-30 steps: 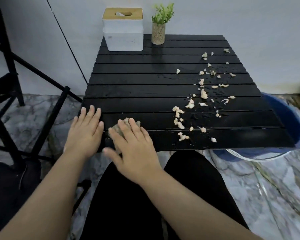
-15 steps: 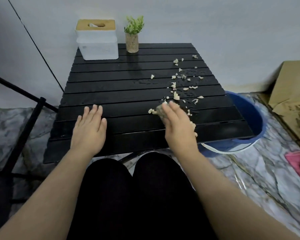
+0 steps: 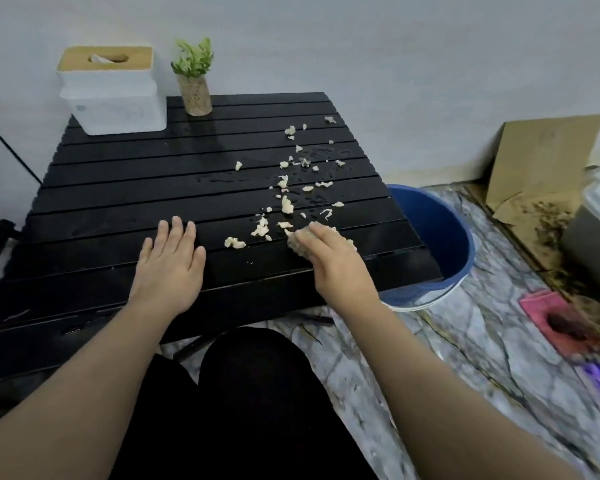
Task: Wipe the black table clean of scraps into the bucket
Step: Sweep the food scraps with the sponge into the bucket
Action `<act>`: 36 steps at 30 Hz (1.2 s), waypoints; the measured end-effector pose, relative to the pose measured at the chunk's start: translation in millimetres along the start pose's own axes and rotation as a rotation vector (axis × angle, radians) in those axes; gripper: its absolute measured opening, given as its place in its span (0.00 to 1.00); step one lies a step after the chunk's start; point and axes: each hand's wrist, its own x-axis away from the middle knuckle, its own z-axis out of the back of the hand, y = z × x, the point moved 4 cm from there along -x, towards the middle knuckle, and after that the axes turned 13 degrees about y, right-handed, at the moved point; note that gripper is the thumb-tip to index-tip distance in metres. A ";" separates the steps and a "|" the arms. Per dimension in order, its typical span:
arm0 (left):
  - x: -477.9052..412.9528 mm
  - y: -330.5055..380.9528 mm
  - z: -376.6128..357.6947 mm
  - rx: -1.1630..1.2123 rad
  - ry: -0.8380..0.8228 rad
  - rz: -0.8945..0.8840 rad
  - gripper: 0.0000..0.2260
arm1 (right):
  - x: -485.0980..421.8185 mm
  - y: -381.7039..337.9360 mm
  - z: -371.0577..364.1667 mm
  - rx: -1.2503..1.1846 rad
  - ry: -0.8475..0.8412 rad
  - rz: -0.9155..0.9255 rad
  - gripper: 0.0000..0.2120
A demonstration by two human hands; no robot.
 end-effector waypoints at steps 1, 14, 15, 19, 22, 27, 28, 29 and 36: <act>0.2 -0.6 -0.5 -0.001 0.000 -0.001 0.25 | -8.8 5.1 2.9 0.001 0.018 -0.039 0.18; -3.5 1.2 1.9 0.032 0.001 -0.005 0.24 | 31.7 6.2 20.2 -0.027 -0.074 0.108 0.20; -4.5 2.9 2.5 0.045 0.007 -0.006 0.24 | 20.2 18.1 26.9 -0.008 -0.044 0.059 0.18; -17.1 2.5 8.2 0.105 0.078 -0.014 0.23 | -9.6 32.3 36.4 -0.042 0.083 -0.144 0.17; -43.3 -12.4 11.0 0.084 0.102 -0.021 0.23 | -14.7 -18.7 13.0 -0.150 0.161 -0.089 0.17; -74.0 -30.5 -0.7 0.032 0.041 -0.017 0.23 | 4.8 -112.2 -60.9 -0.250 -0.133 0.148 0.21; -74.7 -31.9 -5.2 0.022 0.026 -0.017 0.23 | 5.6 -111.3 -67.5 -0.219 -0.155 0.159 0.22; -74.6 -33.0 -9.1 0.009 0.021 -0.023 0.23 | 1.8 -103.6 -69.4 -0.190 -0.150 0.169 0.23; -72.6 -34.4 -14.3 -0.029 0.027 -0.048 0.24 | -63.2 2.3 -43.6 -0.010 0.048 -0.166 0.18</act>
